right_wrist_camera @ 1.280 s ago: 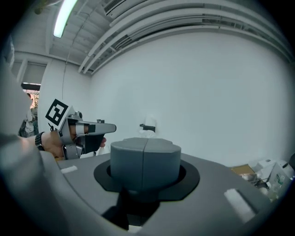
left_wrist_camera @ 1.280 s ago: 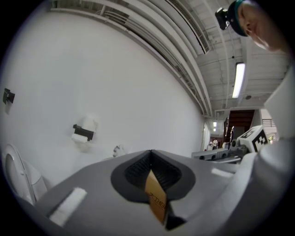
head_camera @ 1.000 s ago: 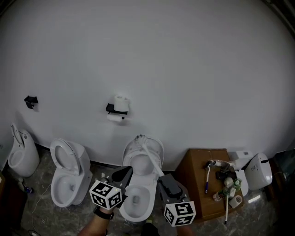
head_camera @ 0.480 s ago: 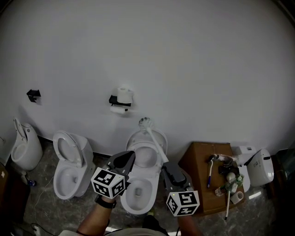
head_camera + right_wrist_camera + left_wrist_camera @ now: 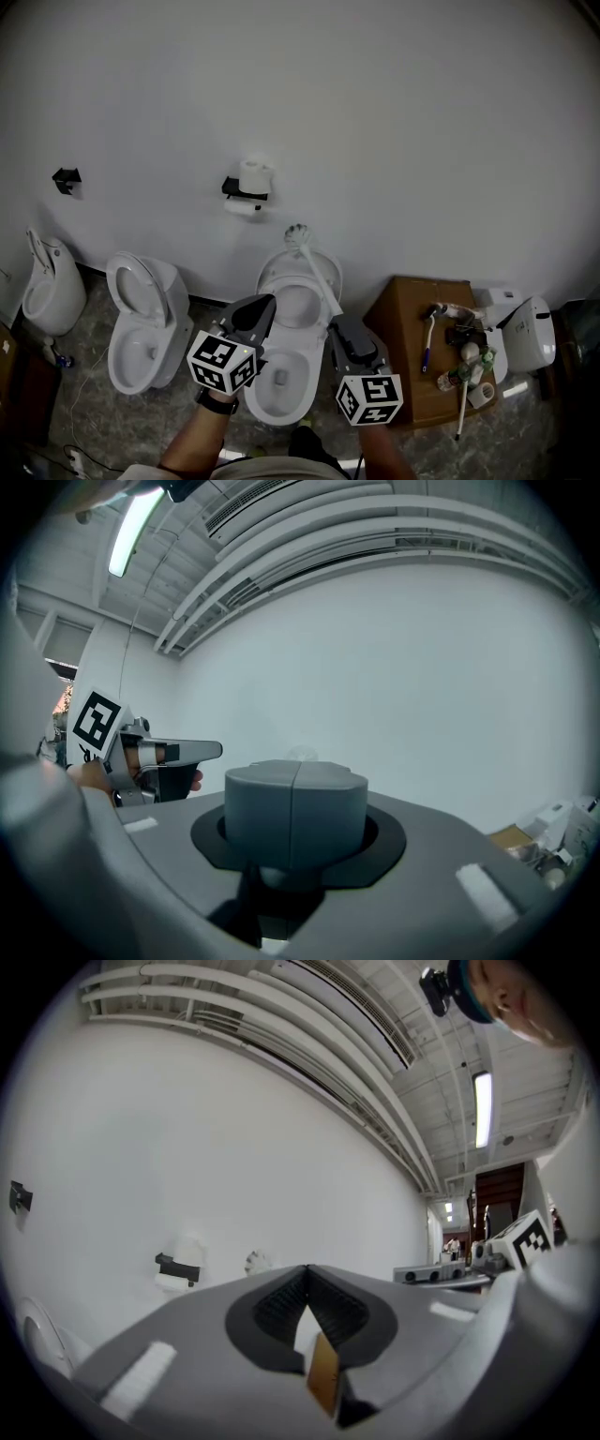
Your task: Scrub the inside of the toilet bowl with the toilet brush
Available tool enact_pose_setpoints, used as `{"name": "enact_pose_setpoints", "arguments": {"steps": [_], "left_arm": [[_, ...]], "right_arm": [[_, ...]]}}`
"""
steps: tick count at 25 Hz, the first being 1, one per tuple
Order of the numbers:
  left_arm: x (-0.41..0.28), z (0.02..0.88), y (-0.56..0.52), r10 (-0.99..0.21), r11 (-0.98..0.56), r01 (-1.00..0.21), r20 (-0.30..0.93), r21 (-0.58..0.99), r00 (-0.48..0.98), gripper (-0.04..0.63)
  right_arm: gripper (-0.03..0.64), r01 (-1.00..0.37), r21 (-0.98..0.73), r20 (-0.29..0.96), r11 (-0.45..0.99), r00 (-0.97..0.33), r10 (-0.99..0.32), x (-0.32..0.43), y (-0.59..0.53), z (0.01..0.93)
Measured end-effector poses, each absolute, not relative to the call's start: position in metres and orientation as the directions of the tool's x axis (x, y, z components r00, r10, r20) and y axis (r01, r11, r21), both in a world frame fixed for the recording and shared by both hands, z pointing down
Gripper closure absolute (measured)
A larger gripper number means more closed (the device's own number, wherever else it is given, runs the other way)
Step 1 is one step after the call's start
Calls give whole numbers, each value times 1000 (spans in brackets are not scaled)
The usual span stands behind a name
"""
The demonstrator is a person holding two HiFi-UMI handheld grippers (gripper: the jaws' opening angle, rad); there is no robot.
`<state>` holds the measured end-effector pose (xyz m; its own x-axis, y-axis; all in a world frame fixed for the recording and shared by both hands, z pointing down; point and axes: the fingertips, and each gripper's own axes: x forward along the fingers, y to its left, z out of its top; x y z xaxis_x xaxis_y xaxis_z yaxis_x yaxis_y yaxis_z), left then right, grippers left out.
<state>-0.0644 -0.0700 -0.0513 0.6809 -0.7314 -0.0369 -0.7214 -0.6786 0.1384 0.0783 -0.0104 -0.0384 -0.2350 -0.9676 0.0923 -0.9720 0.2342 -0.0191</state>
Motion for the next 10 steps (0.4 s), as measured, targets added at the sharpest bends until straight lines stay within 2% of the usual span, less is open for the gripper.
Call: {"name": "enact_pose_setpoints", "arguments": {"steps": [10], "left_arm": [[-67, -53, -77, -731, -680, -719, -56, 144, 681, 589]], "right_arm": [[453, -974, -8, 80, 227, -227, -971, 75, -22, -46]]}}
